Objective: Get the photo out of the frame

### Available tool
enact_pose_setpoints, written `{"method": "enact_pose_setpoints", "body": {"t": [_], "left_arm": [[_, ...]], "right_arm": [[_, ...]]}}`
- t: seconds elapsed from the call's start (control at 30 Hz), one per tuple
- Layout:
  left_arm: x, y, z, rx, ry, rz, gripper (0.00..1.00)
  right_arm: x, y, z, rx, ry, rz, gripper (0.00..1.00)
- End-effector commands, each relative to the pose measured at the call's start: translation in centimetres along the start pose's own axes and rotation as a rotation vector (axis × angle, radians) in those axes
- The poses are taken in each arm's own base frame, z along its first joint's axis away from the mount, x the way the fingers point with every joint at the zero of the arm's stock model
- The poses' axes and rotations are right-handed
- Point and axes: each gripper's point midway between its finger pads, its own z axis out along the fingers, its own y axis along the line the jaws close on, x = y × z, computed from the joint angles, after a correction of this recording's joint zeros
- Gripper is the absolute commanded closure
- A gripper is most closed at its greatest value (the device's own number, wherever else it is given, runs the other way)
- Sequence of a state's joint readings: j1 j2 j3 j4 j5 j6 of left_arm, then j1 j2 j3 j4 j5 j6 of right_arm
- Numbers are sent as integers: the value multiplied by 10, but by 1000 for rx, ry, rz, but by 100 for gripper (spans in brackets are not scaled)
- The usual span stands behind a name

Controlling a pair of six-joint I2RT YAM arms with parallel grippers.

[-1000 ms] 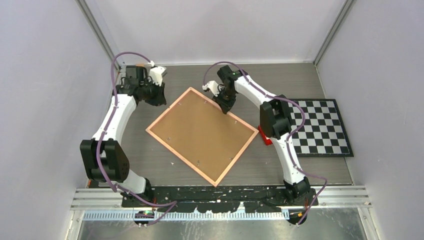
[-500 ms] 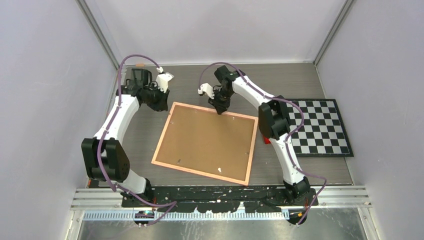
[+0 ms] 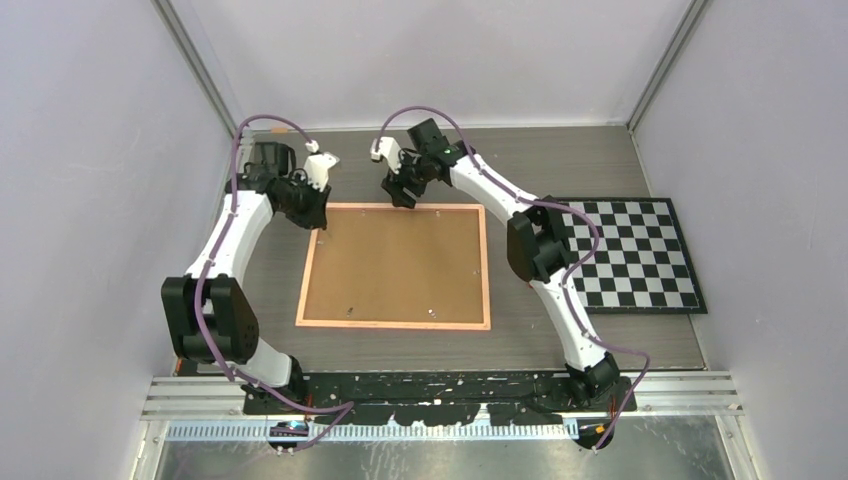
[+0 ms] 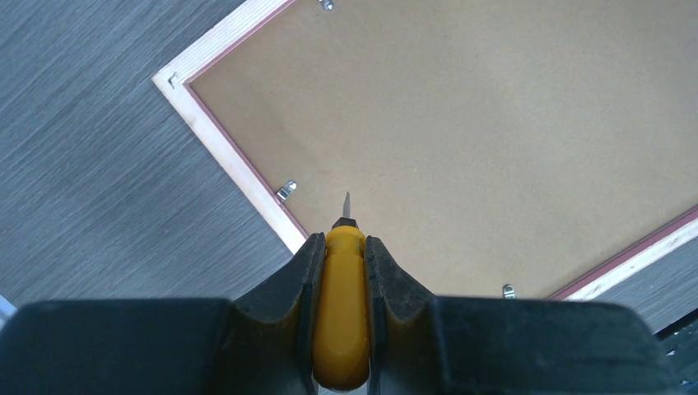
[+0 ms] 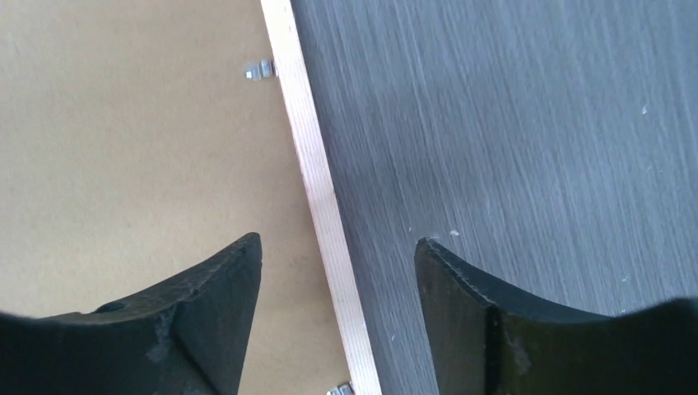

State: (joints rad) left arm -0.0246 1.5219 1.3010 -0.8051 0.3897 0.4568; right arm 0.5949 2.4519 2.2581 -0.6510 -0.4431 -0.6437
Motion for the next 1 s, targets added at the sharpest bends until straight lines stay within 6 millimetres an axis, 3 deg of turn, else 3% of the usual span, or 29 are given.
{"method": "enact_pose_setpoints", "body": {"t": [0.0,0.13,0.3,0.43,0.6,0.77,0.97], "left_arm": [[-5,7,-3,3,-16,99,100],[-2,16,-4,-19,8,184,100],[2,25,3,-37,26,254,100],[1,32,13,-45,25,280,100],[1,42,23,-49,52,276,100],[-1,48,25,-72,52,276,100],[12,56,36,-84,101,314,100]], "right_arm": [[-68,-19,-48,133,-137,57,26],[-49,-3,-81,131,-75,295,25],[15,28,-117,94,42,673,24],[67,42,-141,109,116,893,24],[110,63,-146,134,213,1043,24],[144,70,-144,225,310,1115,25],[166,78,-138,269,362,1174,30]]}}
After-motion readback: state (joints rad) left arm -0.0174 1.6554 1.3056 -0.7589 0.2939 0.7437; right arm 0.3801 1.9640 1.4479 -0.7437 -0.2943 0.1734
